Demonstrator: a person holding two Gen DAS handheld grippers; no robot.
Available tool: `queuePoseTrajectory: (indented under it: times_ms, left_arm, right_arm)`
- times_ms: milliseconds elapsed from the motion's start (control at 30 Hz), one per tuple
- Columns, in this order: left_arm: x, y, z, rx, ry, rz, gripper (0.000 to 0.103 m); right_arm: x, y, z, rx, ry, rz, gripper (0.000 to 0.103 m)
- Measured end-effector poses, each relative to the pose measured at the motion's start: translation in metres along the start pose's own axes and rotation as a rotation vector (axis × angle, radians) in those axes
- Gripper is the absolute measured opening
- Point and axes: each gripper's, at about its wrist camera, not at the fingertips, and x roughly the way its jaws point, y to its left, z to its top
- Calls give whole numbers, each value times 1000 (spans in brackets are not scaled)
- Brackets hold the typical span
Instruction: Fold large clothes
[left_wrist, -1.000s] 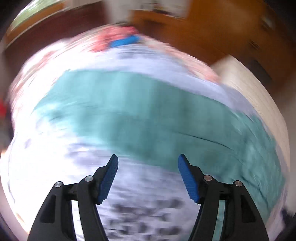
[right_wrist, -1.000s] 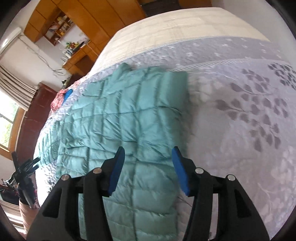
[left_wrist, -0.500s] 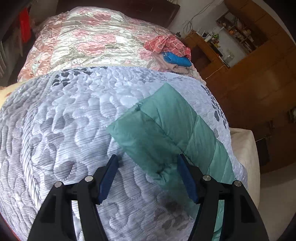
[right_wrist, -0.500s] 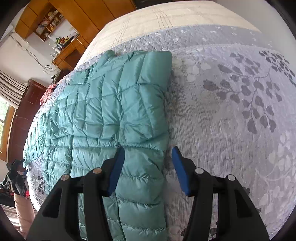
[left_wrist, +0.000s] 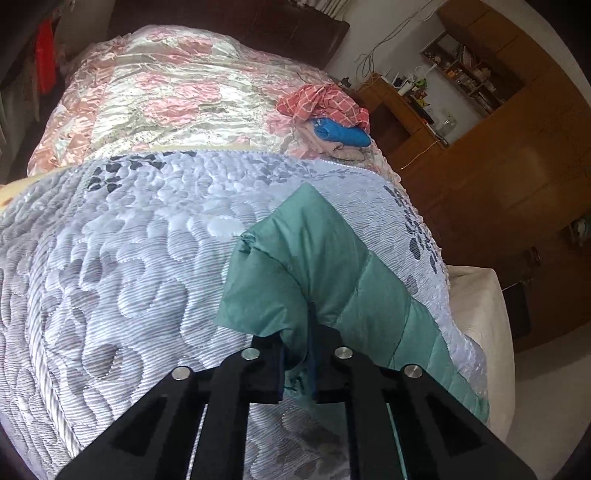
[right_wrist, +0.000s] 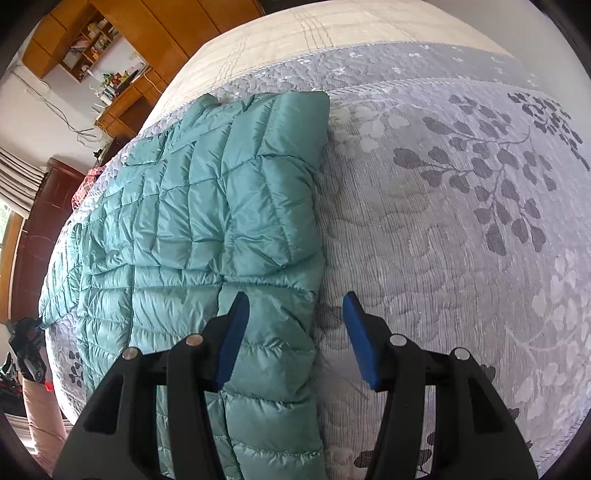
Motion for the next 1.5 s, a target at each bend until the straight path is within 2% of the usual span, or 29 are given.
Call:
queuePoseTrajectory:
  times_ms: [267,433,600,733,900,1067,1200,1500]
  left_arm:
    - [-46,-59,-18,151,-89,-84,3]
    - [-77,-128,-51,314,-112,-197,3]
    - [-94,-212,-106,518,-77,-323,3]
    - [-89,-268,-156,632,-15,-391,3]
    - [-73,-317,-224,740,77,-450,3]
    - [-48,-347,-281,840,144,-444,3]
    - [-8,-359,-322,891,232,-390,3]
    - [43,-349,-368,947,368,-318,4]
  right_arm:
    - [-8,1,-3,-8,-14,-1,53]
    - [-12,4,-5,-16,-24,4,53]
    - [-16,6,-6,-20,-35,17,53]
    - [-16,5,-8,-16,-37,26,53]
    - [-15,3,-10,-8,-36,32,53]
    - [-12,1,-13,-2,-32,36,53]
    - [-7,0,-14,0,-26,41,53]
    - [0,5,-12,-3,-15,58,53]
